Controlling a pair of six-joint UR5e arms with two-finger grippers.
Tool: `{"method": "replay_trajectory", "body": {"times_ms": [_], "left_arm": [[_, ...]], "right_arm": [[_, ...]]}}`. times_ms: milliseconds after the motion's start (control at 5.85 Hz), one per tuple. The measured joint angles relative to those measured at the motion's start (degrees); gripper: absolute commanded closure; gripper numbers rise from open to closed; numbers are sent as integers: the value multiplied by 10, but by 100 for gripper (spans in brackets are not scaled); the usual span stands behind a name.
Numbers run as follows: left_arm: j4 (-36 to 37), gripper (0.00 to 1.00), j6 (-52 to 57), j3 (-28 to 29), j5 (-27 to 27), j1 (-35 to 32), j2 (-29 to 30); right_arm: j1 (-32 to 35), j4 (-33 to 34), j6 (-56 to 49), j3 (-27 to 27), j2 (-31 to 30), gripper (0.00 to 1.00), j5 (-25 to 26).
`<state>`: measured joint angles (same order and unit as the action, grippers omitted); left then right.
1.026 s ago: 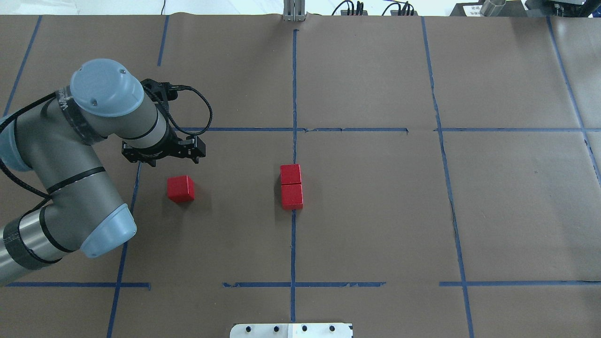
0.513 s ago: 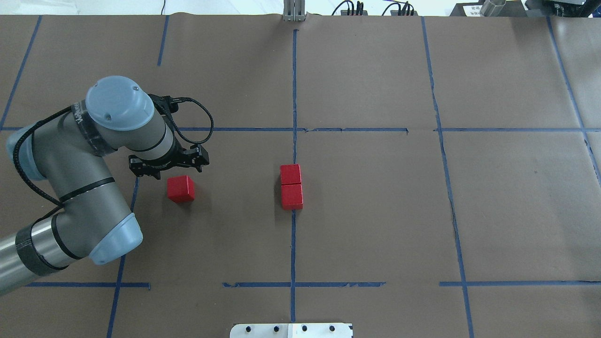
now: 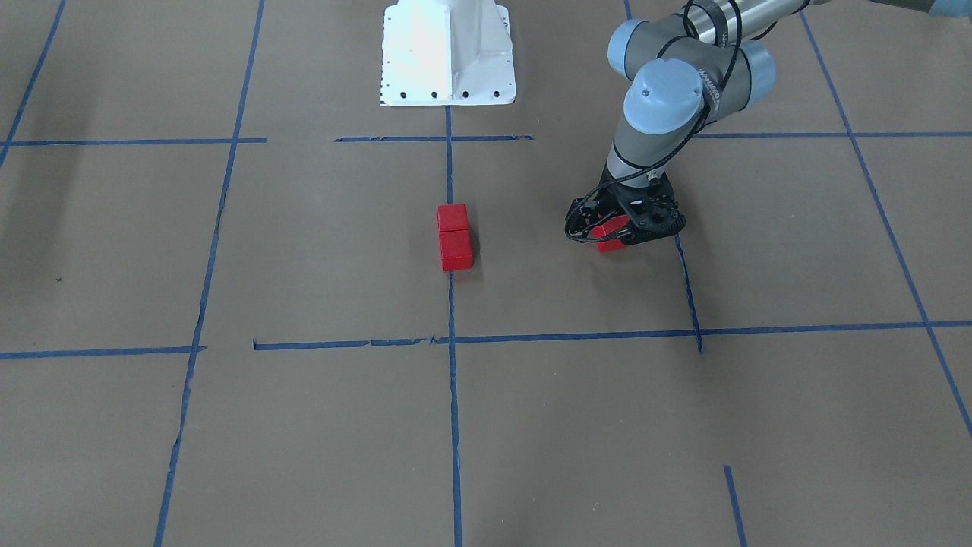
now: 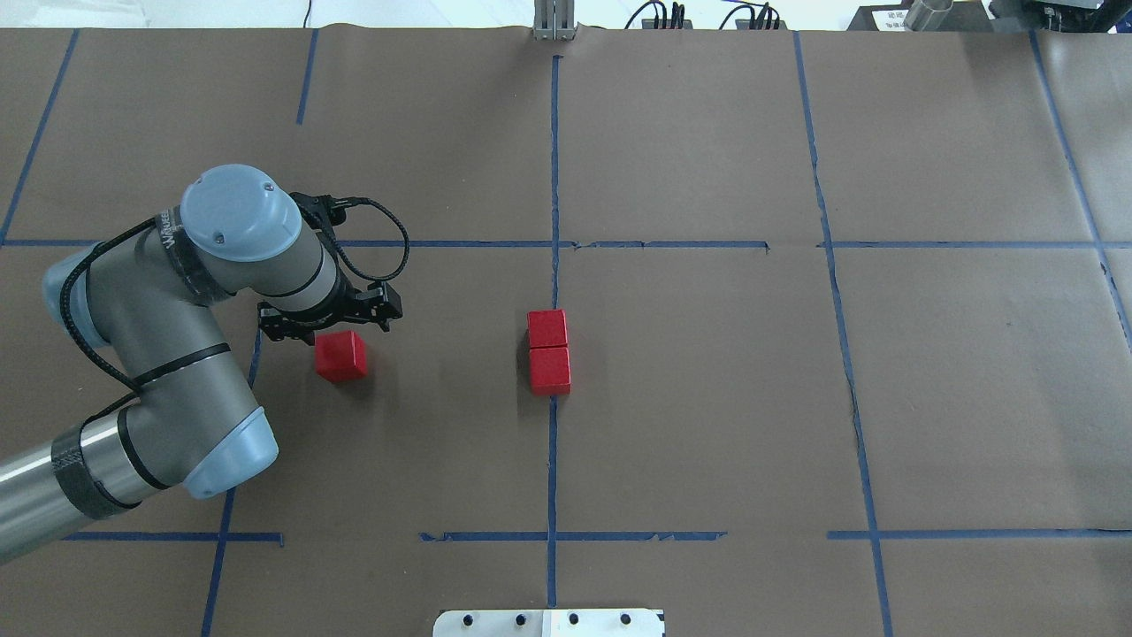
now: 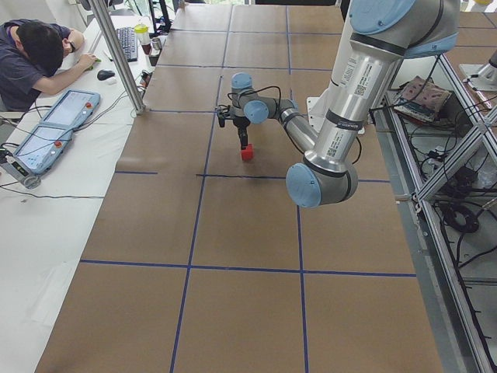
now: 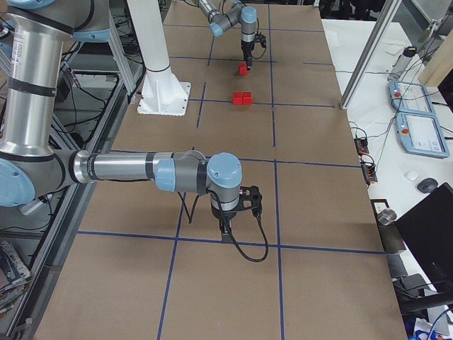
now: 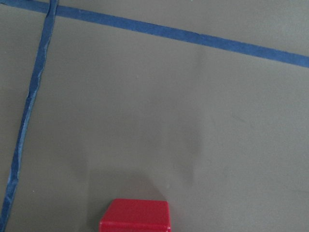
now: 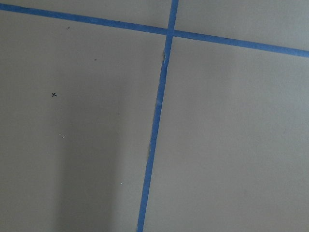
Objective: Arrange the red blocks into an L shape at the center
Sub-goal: 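Lower the left gripper, grasp the red cube and lift it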
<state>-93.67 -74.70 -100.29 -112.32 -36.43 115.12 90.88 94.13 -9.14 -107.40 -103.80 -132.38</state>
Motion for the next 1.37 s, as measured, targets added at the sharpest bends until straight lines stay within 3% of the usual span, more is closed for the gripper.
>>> {"method": "replay_trajectory", "body": {"times_ms": [855,1368], "left_arm": [[-2,2,4,13,1,1,-12],[-4,32,1,26,1,6,-12]], "right_arm": [[0,0,-1,1,0,0,0],[0,0,0,0,0,0,0]]}}
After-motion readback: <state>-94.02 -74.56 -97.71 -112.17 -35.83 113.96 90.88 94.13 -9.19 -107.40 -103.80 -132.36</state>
